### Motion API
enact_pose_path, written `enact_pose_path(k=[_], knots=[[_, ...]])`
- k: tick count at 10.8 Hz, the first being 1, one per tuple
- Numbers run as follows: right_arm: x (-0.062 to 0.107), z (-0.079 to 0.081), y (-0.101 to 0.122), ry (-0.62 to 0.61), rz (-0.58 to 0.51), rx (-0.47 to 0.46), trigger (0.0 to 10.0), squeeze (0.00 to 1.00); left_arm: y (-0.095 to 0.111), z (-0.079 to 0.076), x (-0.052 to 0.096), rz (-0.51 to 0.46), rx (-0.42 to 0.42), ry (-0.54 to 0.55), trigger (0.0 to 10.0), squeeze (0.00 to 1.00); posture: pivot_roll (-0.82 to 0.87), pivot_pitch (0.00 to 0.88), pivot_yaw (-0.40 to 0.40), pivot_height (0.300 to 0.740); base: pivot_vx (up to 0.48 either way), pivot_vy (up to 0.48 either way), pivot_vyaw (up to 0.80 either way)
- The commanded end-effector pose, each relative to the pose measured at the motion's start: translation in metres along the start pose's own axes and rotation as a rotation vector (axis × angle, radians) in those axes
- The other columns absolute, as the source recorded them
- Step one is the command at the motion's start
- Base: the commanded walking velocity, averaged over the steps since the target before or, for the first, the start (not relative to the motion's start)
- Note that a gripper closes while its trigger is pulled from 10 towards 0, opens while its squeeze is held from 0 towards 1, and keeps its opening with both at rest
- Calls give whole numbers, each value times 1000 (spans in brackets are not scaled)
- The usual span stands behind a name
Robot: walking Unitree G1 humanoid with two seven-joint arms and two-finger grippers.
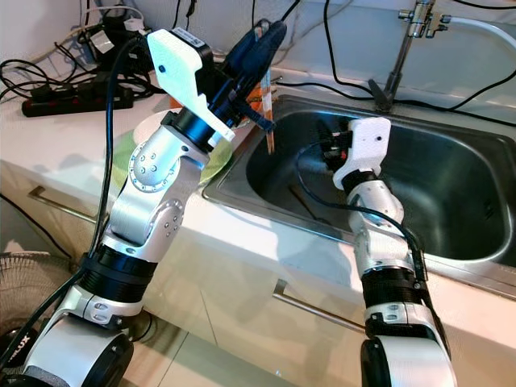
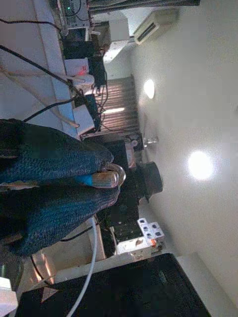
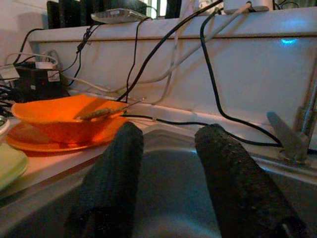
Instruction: Kitchen organization
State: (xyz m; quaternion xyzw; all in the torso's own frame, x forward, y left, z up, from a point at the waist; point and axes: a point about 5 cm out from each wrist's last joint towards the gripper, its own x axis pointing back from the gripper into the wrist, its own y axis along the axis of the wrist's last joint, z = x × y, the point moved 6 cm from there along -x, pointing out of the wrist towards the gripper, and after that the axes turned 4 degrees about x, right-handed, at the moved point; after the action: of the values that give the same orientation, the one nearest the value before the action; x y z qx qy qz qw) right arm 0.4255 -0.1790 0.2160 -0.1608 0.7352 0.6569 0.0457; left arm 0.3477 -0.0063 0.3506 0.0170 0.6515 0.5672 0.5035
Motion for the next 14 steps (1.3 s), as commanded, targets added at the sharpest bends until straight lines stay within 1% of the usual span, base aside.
enact_pose_path(k=[1, 2, 3, 4, 5, 7, 8, 9, 12, 14], knots=[[-1, 0, 7, 13, -23, 4, 10000, 1000, -5, 5, 4, 20, 8, 15, 10000, 0, 112, 0, 54, 740, 0, 0, 0], [0, 0, 8, 50, -20, 10, 10000, 1000, -9, 11, 9, 45, 18, 34, 10000, 0, 112, 0, 54, 740, 0, 0, 0], [2, 4, 12, 122, -27, 0, 10000, 1000, -11, 16, 12, 57, 21, 52, 10000, 0, 111, 0, 54, 740, 0, 0, 0], [5, 14, 13, 199, -28, -15, 10000, 1000, -12, 20, 14, 62, 26, 66, 10000, 0, 111, 0, 54, 740, 0, 0, 0], [13, 33, 13, 332, -29, 33, 10000, 0, -15, 24, 16, 74, 19, 77, 10000, 0, 108, 0, 57, 740, 0, 0, 0], [21, 48, 13, 429, -31, 3, 10000, 0, -16, 26, 17, 82, 18, 83, 10000, 0, 107, 0, 61, 740, 0, 0, 0], [28, 59, 15, 508, -35, -29, 10000, 0, -16, 27, 17, 82, 18, 84, 10000, 0, 106, 0, 63, 740, 0, 0, 0], [34, 67, 16, 561, -41, -57, 10000, 0, -15, 27, 17, 81, 19, 83, 10000, 0, 106, 0, 64, 740, 0, 0, 0], [41, 83, 22, 632, -60, -87, 10000, 0, -16, 23, 14, 76, 36, 70, 10000, 0, 107, 0, 65, 740, 0, 0, 0], [34, 99, 21, 621, -58, -114, 10000, 0, -17, 15, 12, 71, 97, 52, 10000, 0, 112, 0, 63, 740, 0, 0, 0]])
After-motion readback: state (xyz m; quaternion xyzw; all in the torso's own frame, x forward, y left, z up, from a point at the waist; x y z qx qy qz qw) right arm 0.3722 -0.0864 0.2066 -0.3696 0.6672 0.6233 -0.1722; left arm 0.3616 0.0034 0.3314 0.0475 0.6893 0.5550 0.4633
